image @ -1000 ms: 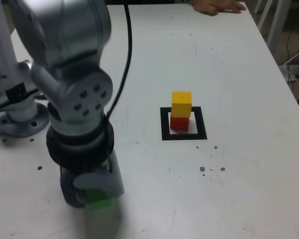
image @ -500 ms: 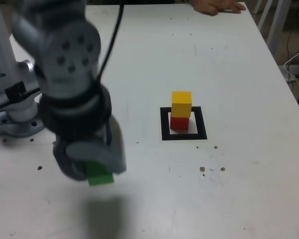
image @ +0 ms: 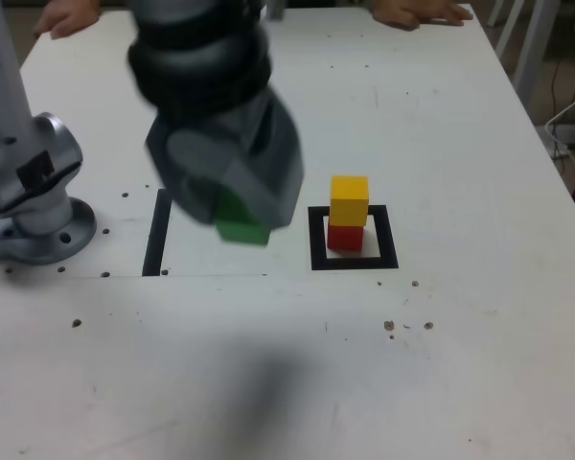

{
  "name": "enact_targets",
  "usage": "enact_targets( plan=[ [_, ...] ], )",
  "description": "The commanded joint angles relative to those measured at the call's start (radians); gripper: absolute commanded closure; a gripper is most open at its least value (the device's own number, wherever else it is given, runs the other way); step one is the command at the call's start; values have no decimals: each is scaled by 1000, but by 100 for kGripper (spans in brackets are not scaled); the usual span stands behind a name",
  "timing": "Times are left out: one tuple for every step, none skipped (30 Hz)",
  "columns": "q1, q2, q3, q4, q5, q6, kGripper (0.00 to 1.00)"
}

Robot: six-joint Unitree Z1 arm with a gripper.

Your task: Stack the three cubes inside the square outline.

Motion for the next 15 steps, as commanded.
enact_targets(
  plan=[
    [41,1,-20,21,-5,49,83],
    [63,2,-28,30,-8,74,83],
    [85,3,-34,36,-11,97,83],
    [106,4,-38,41,-15,116,83],
    [127,5,-41,44,-18,134,83],
    [154,7,-46,44,-23,156,83],
    [173,9,-50,45,-25,173,83],
    [192,13,-56,45,-27,189,83],
    [209,17,-63,46,-29,205,83],
    [226,21,-71,47,-31,220,83],
    [242,27,-80,49,-33,234,83],
    [258,32,-88,50,-36,246,83],
    [273,38,-96,51,-41,257,83],
    [287,44,-104,52,-45,265,83],
    [300,51,-111,53,-50,271,83]
  ],
)
